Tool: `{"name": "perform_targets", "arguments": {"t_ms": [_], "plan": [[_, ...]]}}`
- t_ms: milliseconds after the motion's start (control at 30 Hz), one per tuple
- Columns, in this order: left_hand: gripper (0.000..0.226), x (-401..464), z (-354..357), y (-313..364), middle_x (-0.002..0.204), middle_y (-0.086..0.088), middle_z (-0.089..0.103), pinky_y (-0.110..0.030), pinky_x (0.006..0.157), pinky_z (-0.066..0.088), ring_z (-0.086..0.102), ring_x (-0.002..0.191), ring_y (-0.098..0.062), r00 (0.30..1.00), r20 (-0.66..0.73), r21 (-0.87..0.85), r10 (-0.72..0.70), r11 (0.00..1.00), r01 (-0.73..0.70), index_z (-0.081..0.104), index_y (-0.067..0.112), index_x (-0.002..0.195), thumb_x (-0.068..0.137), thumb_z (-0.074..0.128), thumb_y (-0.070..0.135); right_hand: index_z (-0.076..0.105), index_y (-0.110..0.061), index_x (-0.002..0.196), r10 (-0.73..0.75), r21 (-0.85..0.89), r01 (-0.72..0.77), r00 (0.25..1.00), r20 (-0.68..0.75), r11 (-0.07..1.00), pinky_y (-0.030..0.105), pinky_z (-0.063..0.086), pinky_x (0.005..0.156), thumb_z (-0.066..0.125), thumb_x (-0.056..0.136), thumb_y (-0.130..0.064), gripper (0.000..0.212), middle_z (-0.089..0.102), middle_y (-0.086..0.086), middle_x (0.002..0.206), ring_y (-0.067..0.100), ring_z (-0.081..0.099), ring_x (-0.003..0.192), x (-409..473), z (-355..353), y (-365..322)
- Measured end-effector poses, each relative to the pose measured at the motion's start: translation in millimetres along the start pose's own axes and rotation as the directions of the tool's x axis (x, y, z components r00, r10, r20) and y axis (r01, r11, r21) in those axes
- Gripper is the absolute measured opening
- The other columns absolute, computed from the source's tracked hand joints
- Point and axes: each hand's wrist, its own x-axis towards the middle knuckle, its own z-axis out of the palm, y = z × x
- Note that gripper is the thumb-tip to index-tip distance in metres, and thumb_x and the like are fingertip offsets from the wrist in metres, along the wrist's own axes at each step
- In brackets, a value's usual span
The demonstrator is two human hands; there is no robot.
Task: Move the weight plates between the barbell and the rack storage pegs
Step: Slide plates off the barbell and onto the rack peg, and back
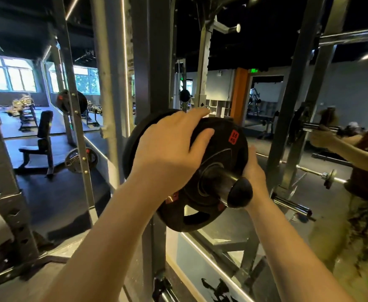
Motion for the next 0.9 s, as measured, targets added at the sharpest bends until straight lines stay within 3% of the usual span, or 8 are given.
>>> {"name": "perform_targets", "arguments": {"t_ms": [67,133,300,433,533,733,833,900], "plan": [[0.038,-28,6,2,0.115,0.007,0.055,-0.020,0.094,0.037,0.047,0.107,-0.006,0.959,-0.280,-0.035,-0.029,0.999,0.020,0.056,0.018,0.127,0.094,0.047,0.035,0.061,-0.021,0.082,-0.084,-0.129,0.086,0.996,0.020,0.988,0.039,0.045,0.092,0.026,0.097,-0.059,0.053,0.069,0.002,0.086,0.018,0.064,0.091,2,-4,-15],[0.039,-54,16,3,0.120,0.005,0.049,-0.014,0.099,0.028,0.039,0.114,-0.003,0.892,-0.434,-0.125,-0.128,0.989,0.081,0.055,0.013,0.125,0.093,0.046,0.032,0.058,-0.020,0.078,-0.248,-0.259,0.256,0.967,0.064,0.931,0.033,0.043,0.081,0.022,0.098,-0.057,0.056,0.065,0.000,0.084,0.013,0.062,0.086,5,0,-40],[0.041,-71,41,-8,0.135,0.003,0.045,-0.053,0.106,0.031,0.034,0.134,-0.015,0.897,-0.405,-0.191,-0.176,0.976,0.105,0.042,0.024,0.134,0.094,0.042,0.035,0.056,-0.017,0.067,-0.409,-0.444,0.488,0.873,0.266,0.751,0.037,0.040,0.088,0.018,0.100,-0.052,0.062,0.058,0.004,0.075,0.026,0.059,0.084,19,33,-66],[0.042,-56,35,-23,0.137,0.007,0.048,-0.058,0.110,0.023,0.029,0.138,-0.010,0.930,-0.343,-0.148,-0.132,0.985,0.086,0.042,0.030,0.135,0.094,0.043,0.040,0.057,-0.015,0.071,-0.312,-0.293,0.336,0.942,0.126,0.895,0.050,0.044,0.095,0.035,0.088,-0.065,0.057,0.059,0.016,0.082,0.035,0.062,0.089,31,34,-42],[0.044,-34,21,-27,0.129,0.009,0.057,-0.054,0.115,0.013,0.040,0.132,-0.012,0.970,-0.228,0.004,-0.090,0.996,0.093,0.048,0.031,0.135,0.094,0.042,0.044,0.060,-0.020,0.082,-0.110,-0.111,0.117,0.992,0.066,0.987,0.049,0.045,0.097,0.044,0.089,-0.055,0.040,0.067,0.010,0.092,0.031,0.065,0.100,37,33,-26],[0.040,-1,1,-22,0.120,0.021,0.060,-0.055,0.114,0.010,0.046,0.121,-0.001,0.995,0.052,-0.086,-0.089,0.992,0.094,0.049,0.039,0.134,0.094,0.047,0.044,0.056,-0.021,0.081,0.023,0.091,-0.020,0.999,-0.029,0.996,0.025,0.040,0.057,0.042,0.098,-0.032,0.025,0.059,-0.001,0.071,0.010,0.056,0.065,29,28,-8],[0.039,0,1,-21,0.130,0.017,0.056,-0.055,0.114,0.013,0.036,0.133,-0.007,0.996,0.045,-0.086,-0.076,0.993,0.080,0.048,0.036,0.135,0.096,0.050,0.039,0.059,-0.023,0.087,0.045,0.055,-0.046,0.999,0.017,0.997,0.028,0.045,0.067,0.043,0.098,-0.039,0.025,0.065,0.000,0.078,0.014,0.062,0.076,21,25,-10],[0.041,-16,7,-21,0.134,0.012,0.054,-0.053,0.115,0.015,0.027,0.140,-0.012,0.995,-0.084,-0.098,-0.061,0.994,0.052,0.047,0.030,0.137,0.096,0.049,0.035,0.061,-0.026,0.091,-0.027,-0.093,0.036,0.996,0.089,0.995,0.033,0.045,0.084,0.039,0.097,-0.050,0.033,0.068,0.003,0.094,0.017,0.063,0.093,24,18,-15]]}}
